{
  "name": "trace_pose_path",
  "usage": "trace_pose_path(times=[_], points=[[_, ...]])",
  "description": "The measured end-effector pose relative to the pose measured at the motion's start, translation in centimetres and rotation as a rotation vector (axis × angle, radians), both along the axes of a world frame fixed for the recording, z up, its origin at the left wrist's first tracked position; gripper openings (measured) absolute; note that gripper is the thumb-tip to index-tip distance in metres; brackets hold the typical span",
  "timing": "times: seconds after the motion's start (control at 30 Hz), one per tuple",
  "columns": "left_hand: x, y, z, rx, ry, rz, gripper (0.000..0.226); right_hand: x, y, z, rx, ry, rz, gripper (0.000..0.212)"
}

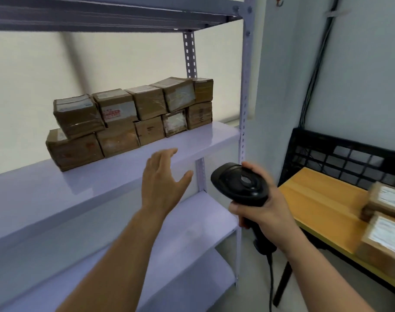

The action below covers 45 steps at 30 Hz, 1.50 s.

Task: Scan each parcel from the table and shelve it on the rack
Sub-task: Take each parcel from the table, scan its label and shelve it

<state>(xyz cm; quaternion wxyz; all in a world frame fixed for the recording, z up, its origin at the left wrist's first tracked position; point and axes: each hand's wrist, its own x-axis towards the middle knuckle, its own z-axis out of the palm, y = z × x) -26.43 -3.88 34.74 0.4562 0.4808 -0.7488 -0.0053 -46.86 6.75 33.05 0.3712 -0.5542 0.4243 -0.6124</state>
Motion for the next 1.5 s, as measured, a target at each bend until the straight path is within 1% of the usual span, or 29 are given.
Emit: trace_pose_path(times=[0.13, 0.2, 0.27, 0.4, 0.6, 0.77, 1.0, 1.13, 1.3, 1.5], points=[[-5.6, 1.6, -2.7, 0.112, -0.018, -0.068, 0.06, -3.5, 1.8, -1.2, -0.001, -0.004, -0.055, 0.082], [-8.6, 2.3, -3.8, 0.139, -0.028, -0.111, 0.062, -5.5, 2.7, -1.8, 0.008, -0.009, -0.084, 0.082], [-11.7, 3.1, -4.7, 0.183, -0.023, -0.159, 0.058, -7.7, 3.9, -2.3, 0.032, -0.006, -0.116, 0.083], [-17.5, 5.0, -6.6, 0.254, -0.032, -0.251, 0.06, -12.5, 6.1, -3.1, 0.057, 0.024, -0.191, 0.085], [-25.2, 7.0, -8.8, 0.319, -0.052, -0.336, 0.057, -19.2, 9.3, -4.0, 0.062, 0.027, -0.276, 0.084], [-31.4, 8.9, -10.3, 0.378, -0.063, -0.427, 0.058, -24.5, 12.5, -5.0, 0.133, 0.011, -0.349, 0.085], [-38.6, 11.1, -11.6, 0.455, -0.147, -0.554, 0.061, -29.8, 16.2, -5.9, 0.159, -0.034, -0.512, 0.084], [-41.9, 11.1, -12.1, 0.487, -0.181, -0.61, 0.061, -31.9, 17.1, -6.4, 0.174, -0.063, -0.608, 0.083], [-46.1, 10.2, -12.3, 0.488, -0.22, -0.687, 0.06, -34.4, 17.2, -6.9, 0.185, -0.045, -0.719, 0.083], [-50.9, 7.7, -12.7, 0.527, -0.24, -0.76, 0.059, -37.0, 16.6, -6.5, 0.238, -0.061, -0.787, 0.082]])
